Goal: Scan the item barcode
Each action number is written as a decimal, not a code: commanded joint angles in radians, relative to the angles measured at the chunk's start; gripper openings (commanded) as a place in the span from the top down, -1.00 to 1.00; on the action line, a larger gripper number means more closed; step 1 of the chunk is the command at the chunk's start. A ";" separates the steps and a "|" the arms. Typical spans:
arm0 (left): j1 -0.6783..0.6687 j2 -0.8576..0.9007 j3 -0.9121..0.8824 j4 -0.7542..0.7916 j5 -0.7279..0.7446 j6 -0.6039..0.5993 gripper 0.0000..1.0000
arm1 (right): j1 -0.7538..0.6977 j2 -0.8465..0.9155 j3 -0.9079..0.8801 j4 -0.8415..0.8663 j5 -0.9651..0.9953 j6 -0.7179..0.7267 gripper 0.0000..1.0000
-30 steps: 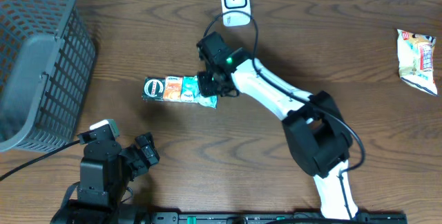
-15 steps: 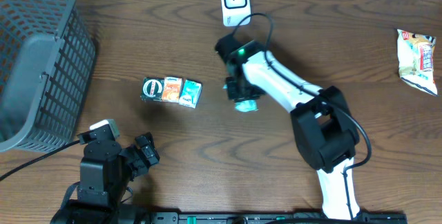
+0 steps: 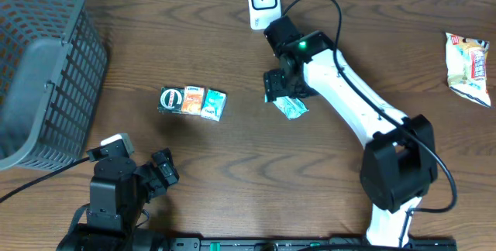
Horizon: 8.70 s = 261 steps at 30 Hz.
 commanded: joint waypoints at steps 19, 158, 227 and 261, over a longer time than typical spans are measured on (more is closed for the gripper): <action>0.002 -0.005 0.002 0.000 -0.003 0.002 -0.95 | 0.111 0.004 -0.003 0.003 0.079 -0.029 -0.54; 0.002 -0.005 0.002 0.000 -0.003 0.002 -0.95 | 0.235 0.009 -0.320 0.318 0.389 -0.144 -0.10; 0.002 -0.005 0.002 0.000 -0.003 0.002 -0.96 | -0.414 -0.042 -0.205 -0.111 -0.391 -0.237 -0.60; 0.002 -0.005 0.002 0.000 -0.003 0.002 -0.95 | 0.122 -0.018 -0.209 0.036 0.258 -0.005 -0.38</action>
